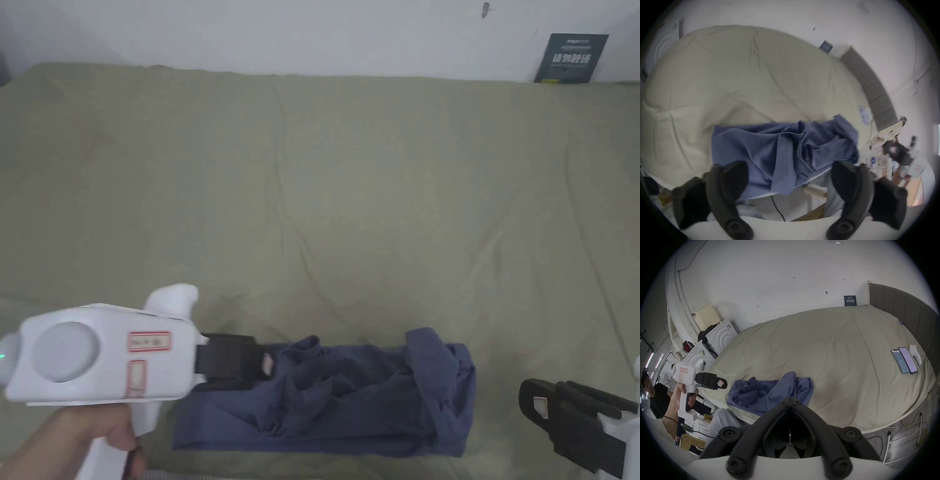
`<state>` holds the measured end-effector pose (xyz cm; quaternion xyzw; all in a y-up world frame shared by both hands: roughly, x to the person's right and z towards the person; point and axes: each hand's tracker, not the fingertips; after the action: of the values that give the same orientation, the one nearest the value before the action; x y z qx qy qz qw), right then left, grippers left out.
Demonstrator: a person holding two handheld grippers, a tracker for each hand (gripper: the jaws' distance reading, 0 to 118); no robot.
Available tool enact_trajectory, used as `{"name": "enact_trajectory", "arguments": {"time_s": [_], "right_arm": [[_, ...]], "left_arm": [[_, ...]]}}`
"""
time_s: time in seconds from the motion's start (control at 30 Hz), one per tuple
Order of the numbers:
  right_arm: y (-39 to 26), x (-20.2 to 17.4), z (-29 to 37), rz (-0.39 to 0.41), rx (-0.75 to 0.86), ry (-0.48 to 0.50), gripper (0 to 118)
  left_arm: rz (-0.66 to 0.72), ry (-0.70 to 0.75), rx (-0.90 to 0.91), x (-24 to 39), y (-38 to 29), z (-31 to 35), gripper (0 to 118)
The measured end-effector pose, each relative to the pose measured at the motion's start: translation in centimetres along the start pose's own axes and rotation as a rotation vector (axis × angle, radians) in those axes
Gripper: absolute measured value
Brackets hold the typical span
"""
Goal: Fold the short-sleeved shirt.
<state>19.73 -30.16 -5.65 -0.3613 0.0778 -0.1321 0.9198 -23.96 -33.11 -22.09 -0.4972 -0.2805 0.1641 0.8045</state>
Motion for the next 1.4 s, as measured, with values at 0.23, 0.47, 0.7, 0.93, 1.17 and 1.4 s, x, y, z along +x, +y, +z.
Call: {"name": "enact_trajectory", "arguments": {"time_s": [0.23,0.47,0.7,0.93,1.17,1.4], "right_arm": [[-0.3,-0.3,-0.7,-0.006,-0.014,0.02,0],[-0.7,0.1,-0.6,-0.034,-0.022,0.013,0],[-0.7,0.5,-0.3,-0.044,-0.017,-0.012,0],[-0.4,-0.3,-1.0,-0.052,-0.014,0.012,0],[0.2,-2.0,-2.0,-0.007,-0.02,0.033,0],[-0.2,-2.9,-3.3,-0.002,-0.062,0.042,0]], "left_arm": [[0.19,0.05,-0.067,-4.4,-1.2,-2.4,8],[0.128,-0.07,-0.178,-1.1,-1.4,-11.3,8],[0.103,-0.107,-0.246,1.1,-3.3,-16.8,8],[0.032,-0.1,-0.174,0.8,-1.3,-10.6,8],[0.067,0.107,0.012,-6.2,-0.2,0.6,8],[0.128,-0.029,-0.08,-10.4,-2.2,-0.3,11]]}}
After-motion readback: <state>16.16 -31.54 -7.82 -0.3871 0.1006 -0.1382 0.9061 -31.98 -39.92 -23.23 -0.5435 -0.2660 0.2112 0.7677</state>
